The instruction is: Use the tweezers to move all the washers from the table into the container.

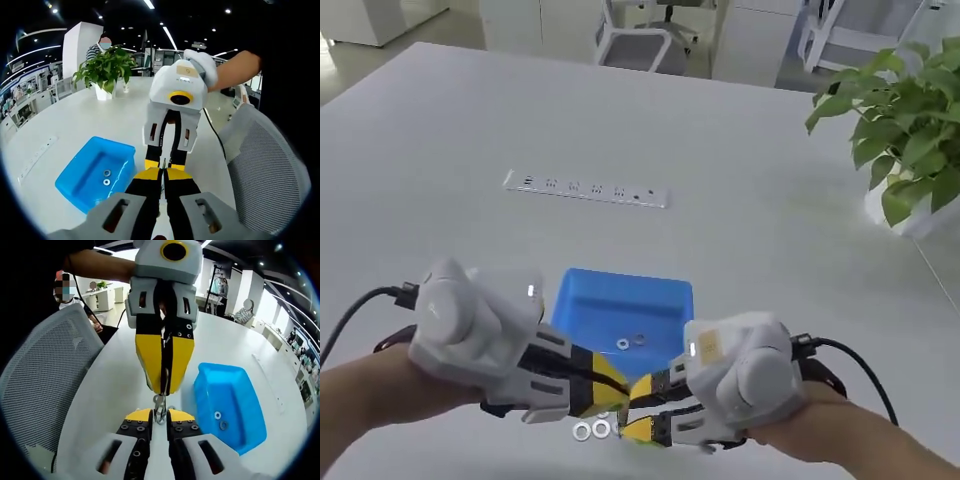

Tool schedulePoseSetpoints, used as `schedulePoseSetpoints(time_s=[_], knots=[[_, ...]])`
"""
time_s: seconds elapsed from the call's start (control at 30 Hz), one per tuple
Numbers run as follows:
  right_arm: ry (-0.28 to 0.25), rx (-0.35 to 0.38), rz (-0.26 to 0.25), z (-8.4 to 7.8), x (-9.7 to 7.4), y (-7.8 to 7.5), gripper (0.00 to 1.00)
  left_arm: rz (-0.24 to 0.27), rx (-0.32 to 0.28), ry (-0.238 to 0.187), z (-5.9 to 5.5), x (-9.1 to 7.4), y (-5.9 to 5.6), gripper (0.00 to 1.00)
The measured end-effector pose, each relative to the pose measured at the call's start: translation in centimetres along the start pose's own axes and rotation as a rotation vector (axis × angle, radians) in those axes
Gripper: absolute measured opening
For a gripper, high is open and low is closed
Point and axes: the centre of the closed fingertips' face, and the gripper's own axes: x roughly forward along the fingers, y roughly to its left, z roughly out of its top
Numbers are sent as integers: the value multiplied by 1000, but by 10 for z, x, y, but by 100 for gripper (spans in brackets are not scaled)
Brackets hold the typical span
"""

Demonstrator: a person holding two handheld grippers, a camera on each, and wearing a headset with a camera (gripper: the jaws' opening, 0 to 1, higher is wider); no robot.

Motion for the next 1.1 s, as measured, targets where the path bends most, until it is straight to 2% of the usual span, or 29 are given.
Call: schedulePoseSetpoints(time_s=[0.37, 0.57, 1.1], knots=[[4, -21, 23, -1, 5, 0, 9, 0, -4, 1, -1, 0, 2, 5], [10, -25, 33, -3, 4, 1, 8, 3, -4, 1, 2, 2, -2, 5], [9, -34, 38, -3, 3, 2, 6, 13, 3, 21, 0, 3, 0, 7]])
